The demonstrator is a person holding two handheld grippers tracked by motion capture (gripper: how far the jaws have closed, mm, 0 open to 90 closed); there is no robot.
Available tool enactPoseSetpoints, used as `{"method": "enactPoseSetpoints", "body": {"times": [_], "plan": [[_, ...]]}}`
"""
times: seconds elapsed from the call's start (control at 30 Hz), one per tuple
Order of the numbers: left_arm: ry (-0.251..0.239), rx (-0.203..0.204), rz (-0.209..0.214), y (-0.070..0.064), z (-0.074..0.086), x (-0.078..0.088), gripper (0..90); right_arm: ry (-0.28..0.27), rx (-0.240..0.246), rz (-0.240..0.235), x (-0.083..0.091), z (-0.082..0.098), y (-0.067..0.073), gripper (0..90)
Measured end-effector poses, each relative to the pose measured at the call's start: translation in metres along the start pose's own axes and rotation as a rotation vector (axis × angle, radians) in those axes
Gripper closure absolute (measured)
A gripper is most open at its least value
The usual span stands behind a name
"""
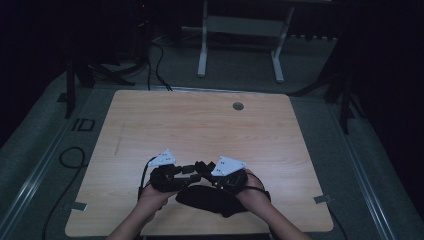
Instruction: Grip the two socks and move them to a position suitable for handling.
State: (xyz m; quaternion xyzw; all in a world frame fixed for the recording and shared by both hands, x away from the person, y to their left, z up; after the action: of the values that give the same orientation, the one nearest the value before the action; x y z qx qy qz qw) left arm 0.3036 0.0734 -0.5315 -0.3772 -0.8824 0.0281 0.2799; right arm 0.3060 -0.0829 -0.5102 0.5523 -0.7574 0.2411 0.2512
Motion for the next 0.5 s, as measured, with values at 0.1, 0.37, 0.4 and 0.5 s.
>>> {"method": "enactPoseSetpoints", "body": {"times": [0.1,0.37,0.4,0.5], "plan": [[0.004,-0.005,-0.005,0.0005,-0.0008,-0.0012,67.4,-0.003,0.007,-0.003,-0.0008,-0.0008,0.0013,80.5],[0.014,-0.085,-0.098,-0.0032,-0.0038,-0.0006,87.1,-0.009,-0.003,-0.013,-0.0004,-0.001,-0.0008,79.6],[0.014,-0.085,-0.098,-0.0032,-0.0038,-0.0006,87.2,-0.011,-0.004,-0.011,0.0006,-0.0011,-0.0011,79.5],[0.02,-0.112,-0.156,0.0021,-0.0064,0.0016,87.3,-0.016,-0.004,-0.002,0.0045,-0.0017,-0.0029,79.6]]}}
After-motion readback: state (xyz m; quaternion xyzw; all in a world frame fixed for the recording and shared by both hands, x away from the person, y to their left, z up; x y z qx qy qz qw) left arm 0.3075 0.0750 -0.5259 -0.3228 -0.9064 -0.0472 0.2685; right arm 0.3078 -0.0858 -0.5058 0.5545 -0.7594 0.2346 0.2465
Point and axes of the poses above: each handheld gripper's, and its own axes: x roughly backward along the jaws, z roughly out of its underside, y roughly to its left, the point moved 5 cm from there along -x, roughly forward along the jaws, and after that the axes turned 13 degrees about -z, right-handed, at the moved point
